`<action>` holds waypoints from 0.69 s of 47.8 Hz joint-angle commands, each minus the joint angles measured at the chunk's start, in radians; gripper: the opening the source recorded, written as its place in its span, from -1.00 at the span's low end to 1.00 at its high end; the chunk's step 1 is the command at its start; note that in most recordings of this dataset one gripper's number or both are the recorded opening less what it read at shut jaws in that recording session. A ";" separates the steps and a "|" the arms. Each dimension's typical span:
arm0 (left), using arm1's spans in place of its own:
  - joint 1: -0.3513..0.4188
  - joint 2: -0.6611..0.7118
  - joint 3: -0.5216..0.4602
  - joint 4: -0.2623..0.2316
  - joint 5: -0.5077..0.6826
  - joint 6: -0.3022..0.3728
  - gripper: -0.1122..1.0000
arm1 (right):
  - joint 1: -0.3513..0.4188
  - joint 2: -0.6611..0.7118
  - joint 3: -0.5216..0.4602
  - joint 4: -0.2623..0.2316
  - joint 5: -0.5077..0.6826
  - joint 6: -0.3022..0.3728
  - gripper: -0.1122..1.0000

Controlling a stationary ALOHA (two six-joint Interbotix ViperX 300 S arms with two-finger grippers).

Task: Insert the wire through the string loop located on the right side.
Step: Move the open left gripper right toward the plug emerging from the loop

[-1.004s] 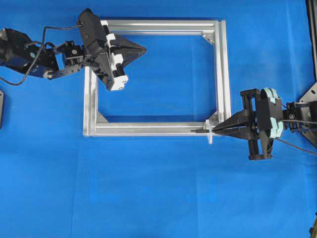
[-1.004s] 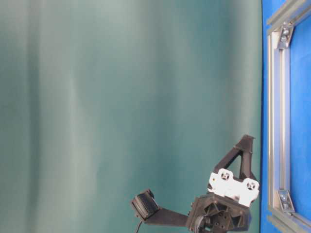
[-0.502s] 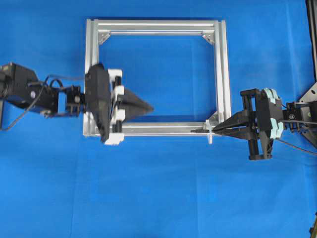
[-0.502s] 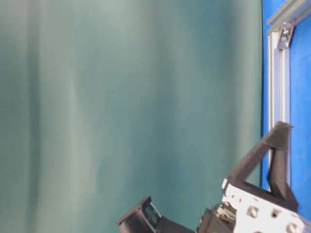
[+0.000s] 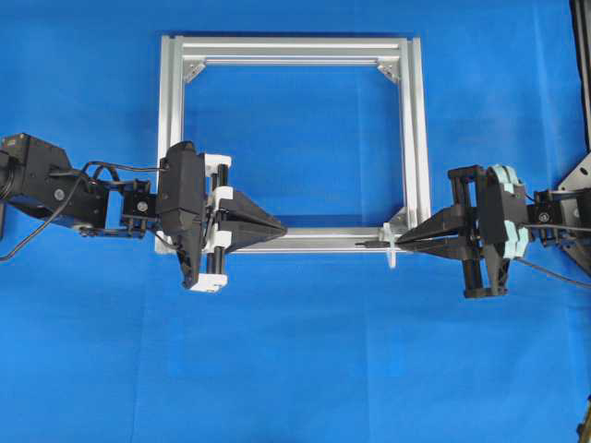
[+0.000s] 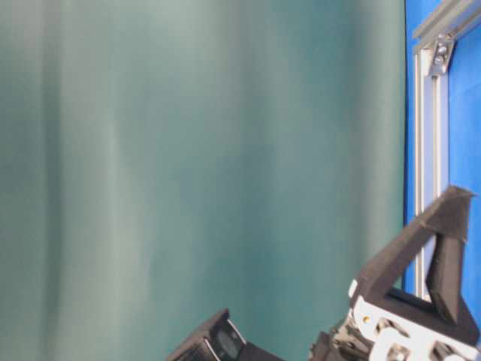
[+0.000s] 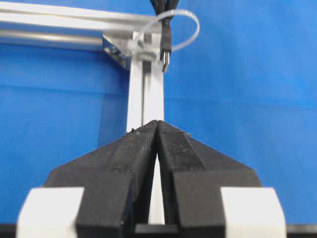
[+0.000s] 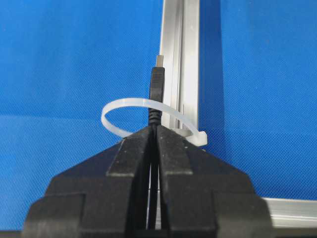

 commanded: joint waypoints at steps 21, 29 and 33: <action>0.023 0.106 -0.307 0.002 0.130 0.015 -0.80 | -0.002 -0.006 -0.017 -0.003 -0.008 -0.003 -0.87; 0.028 0.146 -0.403 0.005 0.176 0.018 -0.80 | 0.000 -0.006 -0.017 -0.003 -0.009 -0.003 -0.86; 0.028 0.161 -0.433 0.005 0.186 0.018 -0.80 | -0.002 -0.006 -0.017 -0.003 -0.008 -0.005 -0.87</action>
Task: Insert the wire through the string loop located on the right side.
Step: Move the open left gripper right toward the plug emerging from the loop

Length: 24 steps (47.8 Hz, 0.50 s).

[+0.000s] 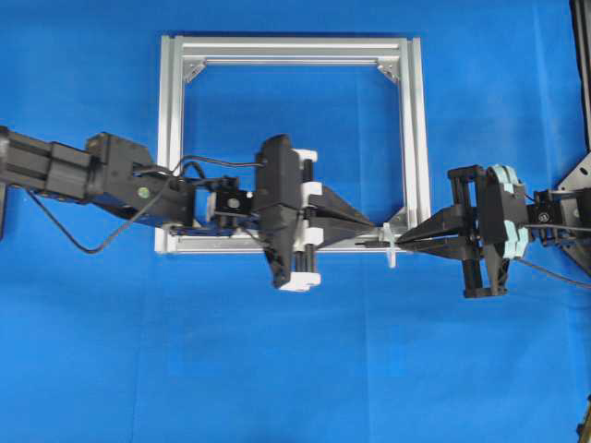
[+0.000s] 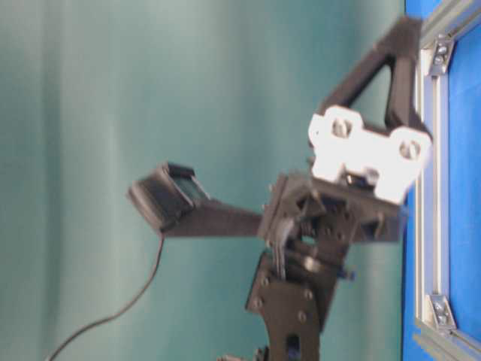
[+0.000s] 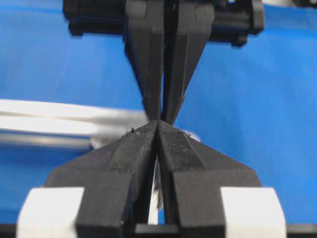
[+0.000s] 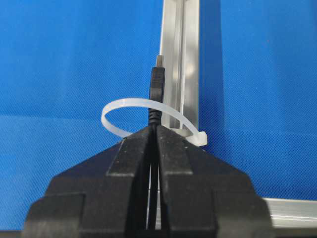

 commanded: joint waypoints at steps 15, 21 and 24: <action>0.000 0.008 -0.055 0.005 0.069 -0.006 -0.80 | -0.002 -0.006 -0.015 -0.002 -0.009 -0.014 -0.86; -0.002 0.008 -0.052 0.005 0.069 -0.006 -0.78 | 0.000 -0.006 -0.017 -0.002 -0.009 -0.015 -0.87; -0.002 0.009 -0.055 0.005 0.069 -0.006 -0.64 | -0.002 -0.006 -0.017 -0.003 -0.011 -0.014 -0.87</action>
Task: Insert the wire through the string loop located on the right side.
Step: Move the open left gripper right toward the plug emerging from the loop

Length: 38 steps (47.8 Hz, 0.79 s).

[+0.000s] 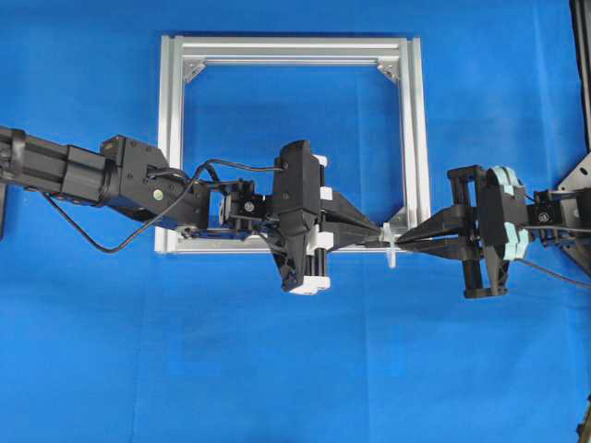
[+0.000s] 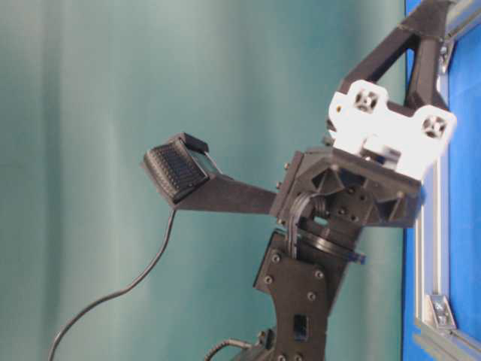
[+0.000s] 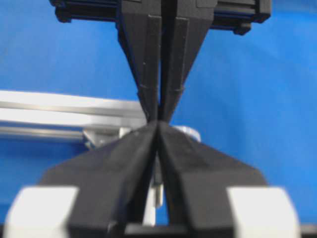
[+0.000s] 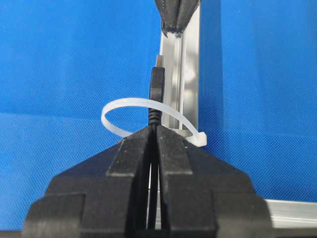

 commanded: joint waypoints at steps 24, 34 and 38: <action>-0.006 -0.011 -0.026 0.003 -0.005 0.000 0.78 | 0.000 -0.006 -0.017 -0.003 -0.011 -0.002 -0.87; -0.006 0.060 -0.041 0.003 -0.009 0.000 0.78 | 0.000 -0.006 -0.015 -0.002 -0.011 0.000 -0.87; -0.006 0.098 -0.052 0.003 -0.012 -0.002 0.78 | -0.002 -0.006 -0.017 -0.003 -0.011 0.000 -0.87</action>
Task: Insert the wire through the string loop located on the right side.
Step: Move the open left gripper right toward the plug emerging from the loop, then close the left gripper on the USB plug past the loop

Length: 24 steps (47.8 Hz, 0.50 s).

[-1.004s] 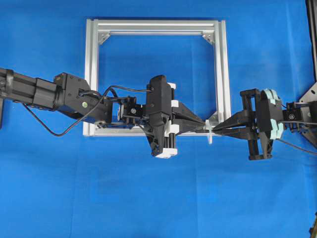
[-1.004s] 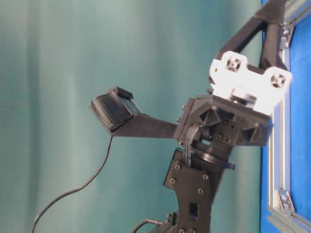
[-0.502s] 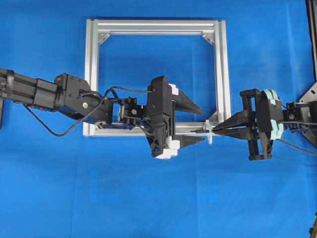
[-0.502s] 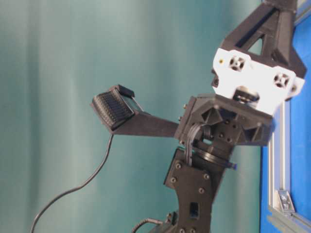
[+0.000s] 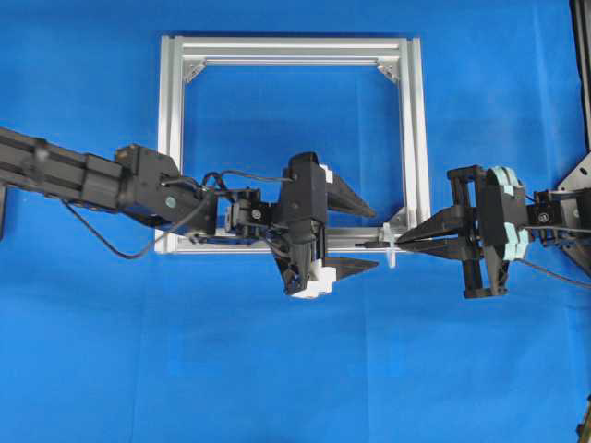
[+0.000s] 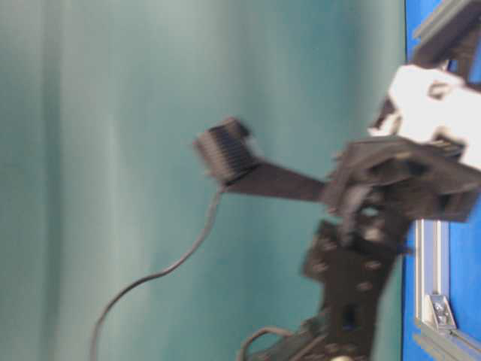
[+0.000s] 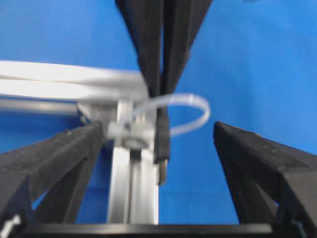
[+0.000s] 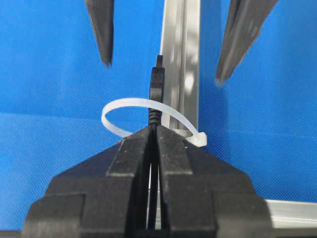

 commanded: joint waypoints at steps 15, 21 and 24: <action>-0.005 0.017 -0.035 0.003 -0.017 0.000 0.78 | -0.002 -0.005 -0.015 -0.002 -0.008 -0.002 -0.87; -0.005 0.017 -0.037 0.003 -0.018 0.000 0.78 | 0.000 -0.006 -0.015 -0.002 -0.006 0.000 -0.86; -0.005 0.017 -0.037 0.003 -0.018 0.000 0.78 | -0.002 -0.006 -0.015 -0.002 -0.006 0.000 -0.87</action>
